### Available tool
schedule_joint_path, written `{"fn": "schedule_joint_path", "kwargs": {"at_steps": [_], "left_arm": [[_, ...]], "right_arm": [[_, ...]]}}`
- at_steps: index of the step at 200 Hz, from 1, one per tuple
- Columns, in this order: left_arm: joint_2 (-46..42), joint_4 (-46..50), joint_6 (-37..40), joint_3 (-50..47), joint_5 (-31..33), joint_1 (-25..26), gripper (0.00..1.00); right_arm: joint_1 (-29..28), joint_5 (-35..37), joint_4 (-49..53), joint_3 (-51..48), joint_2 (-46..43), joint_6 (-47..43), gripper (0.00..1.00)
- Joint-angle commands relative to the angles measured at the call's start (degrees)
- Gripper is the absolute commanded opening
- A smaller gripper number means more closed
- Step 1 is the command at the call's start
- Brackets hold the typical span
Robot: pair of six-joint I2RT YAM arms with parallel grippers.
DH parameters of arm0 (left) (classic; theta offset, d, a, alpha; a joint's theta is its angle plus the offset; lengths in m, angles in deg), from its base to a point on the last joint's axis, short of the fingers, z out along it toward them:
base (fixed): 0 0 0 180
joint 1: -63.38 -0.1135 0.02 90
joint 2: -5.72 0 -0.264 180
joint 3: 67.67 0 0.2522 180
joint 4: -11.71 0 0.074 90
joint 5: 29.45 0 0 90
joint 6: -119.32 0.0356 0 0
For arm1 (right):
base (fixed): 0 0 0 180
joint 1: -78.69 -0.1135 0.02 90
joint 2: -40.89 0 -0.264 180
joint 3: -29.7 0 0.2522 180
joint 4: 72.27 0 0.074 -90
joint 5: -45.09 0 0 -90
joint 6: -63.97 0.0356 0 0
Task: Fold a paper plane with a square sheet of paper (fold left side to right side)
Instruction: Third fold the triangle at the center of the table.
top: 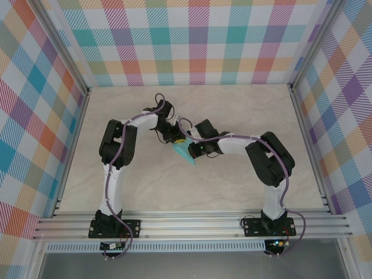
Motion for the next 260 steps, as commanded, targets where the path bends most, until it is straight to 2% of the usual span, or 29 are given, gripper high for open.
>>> {"fn": "schedule_joint_path", "kwargs": {"at_steps": [1, 260], "left_arm": [[4.33, 3.49, 0.71, -1.14, 4.55, 2.12, 0.14], [4.71, 3.33, 0.76, -1.56, 4.78, 2.30, 0.14]], "right_arm": [[0.34, -1.20, 0.83, 1.67, 1.21, 0.54, 0.00], [0.87, 0.87, 0.41, 1.14, -0.61, 0.74, 0.00]]}}
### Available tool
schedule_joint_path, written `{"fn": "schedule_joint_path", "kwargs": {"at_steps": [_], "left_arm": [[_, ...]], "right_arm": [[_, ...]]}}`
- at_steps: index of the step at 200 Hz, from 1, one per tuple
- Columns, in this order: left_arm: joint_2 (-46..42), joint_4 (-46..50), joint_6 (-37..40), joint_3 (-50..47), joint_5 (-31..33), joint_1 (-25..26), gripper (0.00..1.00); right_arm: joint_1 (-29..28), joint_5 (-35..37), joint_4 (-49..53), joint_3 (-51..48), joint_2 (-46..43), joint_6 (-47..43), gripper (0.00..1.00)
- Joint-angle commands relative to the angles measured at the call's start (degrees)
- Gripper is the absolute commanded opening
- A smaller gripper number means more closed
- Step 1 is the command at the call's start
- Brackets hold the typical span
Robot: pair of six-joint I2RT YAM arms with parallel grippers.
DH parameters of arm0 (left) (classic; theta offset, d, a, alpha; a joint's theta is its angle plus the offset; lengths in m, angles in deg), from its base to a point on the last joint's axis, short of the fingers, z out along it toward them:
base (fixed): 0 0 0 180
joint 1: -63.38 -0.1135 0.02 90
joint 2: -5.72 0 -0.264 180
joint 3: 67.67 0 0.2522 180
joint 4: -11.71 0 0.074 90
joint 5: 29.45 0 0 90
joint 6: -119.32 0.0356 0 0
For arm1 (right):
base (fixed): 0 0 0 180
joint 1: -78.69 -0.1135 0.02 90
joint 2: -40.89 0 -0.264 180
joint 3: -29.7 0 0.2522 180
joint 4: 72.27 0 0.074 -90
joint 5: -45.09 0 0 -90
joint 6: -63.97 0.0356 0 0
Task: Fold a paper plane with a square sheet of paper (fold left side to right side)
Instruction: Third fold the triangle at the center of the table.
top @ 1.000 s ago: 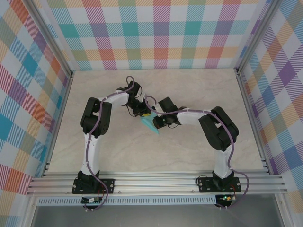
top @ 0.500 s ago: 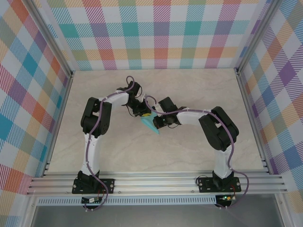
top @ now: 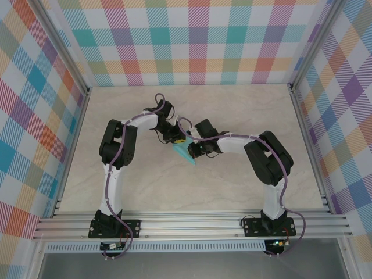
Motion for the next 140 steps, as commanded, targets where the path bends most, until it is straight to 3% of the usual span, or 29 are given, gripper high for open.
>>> {"fn": "schedule_joint_path", "kwargs": {"at_steps": [1, 140], "left_arm": [[4.69, 3.33, 0.73, -1.59, 4.66, 2.19, 0.14], [4.66, 3.24, 0.75, -1.69, 4.35, 2.23, 0.14]], "right_arm": [[0.56, 0.97, 0.05, 0.31, -1.60, 0.55, 0.00], [0.59, 0.53, 1.08, 0.49, 0.17, 0.77, 0.00]]}}
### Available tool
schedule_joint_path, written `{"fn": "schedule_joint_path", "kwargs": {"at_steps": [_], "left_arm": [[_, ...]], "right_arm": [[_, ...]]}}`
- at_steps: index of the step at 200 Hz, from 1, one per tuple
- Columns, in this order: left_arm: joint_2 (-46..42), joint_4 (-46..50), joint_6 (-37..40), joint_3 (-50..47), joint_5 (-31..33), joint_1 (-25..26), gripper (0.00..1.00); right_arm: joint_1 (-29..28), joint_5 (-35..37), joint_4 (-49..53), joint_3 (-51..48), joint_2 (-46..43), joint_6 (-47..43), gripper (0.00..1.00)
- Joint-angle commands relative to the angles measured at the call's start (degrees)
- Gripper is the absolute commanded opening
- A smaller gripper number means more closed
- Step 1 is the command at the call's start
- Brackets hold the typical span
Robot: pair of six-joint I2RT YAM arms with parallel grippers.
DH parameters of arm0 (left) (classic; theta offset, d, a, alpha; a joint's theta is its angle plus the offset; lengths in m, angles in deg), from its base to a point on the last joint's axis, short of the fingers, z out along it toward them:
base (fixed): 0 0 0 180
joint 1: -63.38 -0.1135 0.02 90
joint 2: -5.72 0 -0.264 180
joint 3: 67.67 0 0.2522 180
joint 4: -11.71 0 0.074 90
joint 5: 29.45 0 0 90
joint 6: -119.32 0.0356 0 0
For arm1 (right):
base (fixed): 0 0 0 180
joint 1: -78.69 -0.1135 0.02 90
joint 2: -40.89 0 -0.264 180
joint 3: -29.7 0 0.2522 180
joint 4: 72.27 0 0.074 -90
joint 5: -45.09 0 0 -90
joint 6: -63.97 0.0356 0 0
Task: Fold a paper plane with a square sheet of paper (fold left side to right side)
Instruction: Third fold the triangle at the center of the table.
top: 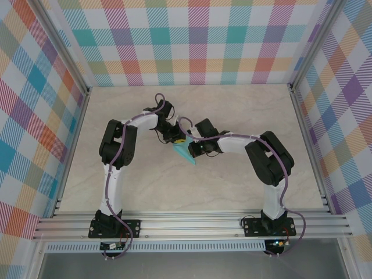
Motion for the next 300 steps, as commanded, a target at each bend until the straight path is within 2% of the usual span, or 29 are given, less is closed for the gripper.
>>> {"fn": "schedule_joint_path", "kwargs": {"at_steps": [1, 55, 83, 132, 171, 195, 213, 252, 264, 300], "left_arm": [[4.67, 3.24, 0.72, -1.69, 4.39, 2.23, 0.14], [4.14, 3.64, 0.99, -1.28, 4.09, 2.23, 0.14], [3.61, 4.57, 1.32, 0.42, 3.28, 2.15, 0.19], [2.27, 11.79, 3.90, 9.55, 2.73, -0.22, 0.29], [1.39, 14.72, 4.20, 14.70, 0.14, -3.15, 0.31], [-2.05, 12.19, 3.48, 9.86, -0.90, -3.57, 0.26], [-5.86, 6.85, 1.02, 1.81, -4.60, -3.48, 0.21], [-12.09, -5.97, -6.03, -13.35, -9.94, -2.89, 0.16], [-12.94, -8.54, -7.44, -15.64, -10.55, -2.79, 0.16], [-13.48, -8.06, -7.14, -16.37, -8.52, -2.42, 0.15]], "right_arm": [[0.47, -0.11, 1.07, 0.49, 0.72, 0.66, 0.00], [0.46, -1.27, 2.87, 0.00, 2.80, 0.72, 0.00], [0.50, -1.17, 3.46, -0.60, 3.06, 0.69, 0.00], [0.52, -1.09, 3.99, -1.18, 3.13, 0.56, 0.00], [0.45, -1.09, 4.24, -1.44, 3.13, 0.28, 0.00], [0.45, -1.17, 4.28, -1.36, 3.02, 0.11, 0.00], [0.45, -1.29, 4.35, -1.18, 2.95, 0.04, 0.00], [0.46, -1.21, 4.30, -1.19, 3.19, 0.01, 0.00], [0.44, -1.18, 4.42, -1.09, 3.21, -0.08, 0.00], [0.45, -0.78, 4.77, -0.83, 3.12, -0.24, 0.00]]}}
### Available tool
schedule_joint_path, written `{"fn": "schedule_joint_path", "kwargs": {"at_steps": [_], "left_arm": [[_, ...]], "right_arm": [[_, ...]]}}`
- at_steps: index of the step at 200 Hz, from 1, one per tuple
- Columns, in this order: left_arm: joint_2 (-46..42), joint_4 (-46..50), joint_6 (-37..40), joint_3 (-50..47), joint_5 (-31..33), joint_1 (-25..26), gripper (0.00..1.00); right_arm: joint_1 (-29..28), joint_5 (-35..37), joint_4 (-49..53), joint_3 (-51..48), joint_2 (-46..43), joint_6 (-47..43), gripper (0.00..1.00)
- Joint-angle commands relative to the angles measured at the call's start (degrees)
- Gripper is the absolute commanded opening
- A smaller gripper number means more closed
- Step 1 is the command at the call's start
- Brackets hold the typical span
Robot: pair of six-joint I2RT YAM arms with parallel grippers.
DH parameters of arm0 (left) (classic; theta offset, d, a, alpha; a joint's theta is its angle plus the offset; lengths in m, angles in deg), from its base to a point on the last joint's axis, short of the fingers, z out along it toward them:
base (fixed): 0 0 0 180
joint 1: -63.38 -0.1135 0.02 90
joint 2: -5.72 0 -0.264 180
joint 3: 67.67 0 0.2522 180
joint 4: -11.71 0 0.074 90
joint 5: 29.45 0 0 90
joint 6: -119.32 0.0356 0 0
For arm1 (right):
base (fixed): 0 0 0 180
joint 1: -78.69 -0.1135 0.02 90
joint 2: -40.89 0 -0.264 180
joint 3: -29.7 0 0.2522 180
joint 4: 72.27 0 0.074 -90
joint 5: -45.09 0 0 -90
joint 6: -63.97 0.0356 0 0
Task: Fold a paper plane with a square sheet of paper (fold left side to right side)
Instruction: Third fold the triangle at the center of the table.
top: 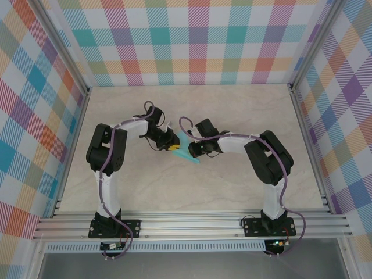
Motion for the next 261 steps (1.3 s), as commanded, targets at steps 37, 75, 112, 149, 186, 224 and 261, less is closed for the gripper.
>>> {"fn": "schedule_joint_path", "kwargs": {"at_steps": [37, 75, 112, 149, 186, 224, 261], "left_arm": [[-3.12, 2.04, 1.29, 3.75, 2.07, -0.02, 0.21], [-5.68, 2.75, 1.54, 3.47, 2.07, 0.39, 0.21], [-7.78, 0.20, -0.13, -1.54, 0.27, 3.13, 0.15], [-4.80, -1.41, -1.84, -2.50, 1.06, 4.41, 0.13], [-1.73, -1.68, -2.29, -1.47, 2.05, 5.38, 0.13], [-0.94, -0.52, -1.54, -1.90, 4.34, 5.43, 0.13], [-0.48, 0.00, -1.33, -2.38, 5.25, 5.47, 0.13]], "right_arm": [[0.23, -0.08, 4.84, -0.77, 2.63, -0.67, 0.00], [0.24, -0.22, 5.13, -0.48, 2.87, -1.20, 0.00], [0.22, -0.18, 5.17, -0.39, 2.80, -1.39, 0.00], [0.21, -0.26, 5.02, -0.22, 2.98, -1.47, 0.00], [0.24, -0.26, 5.16, -0.35, 2.98, -1.58, 0.00], [0.23, -0.21, 5.19, -0.35, 2.87, -1.87, 0.00], [0.23, -0.08, 5.23, -0.37, 3.06, -1.93, 0.00]]}}
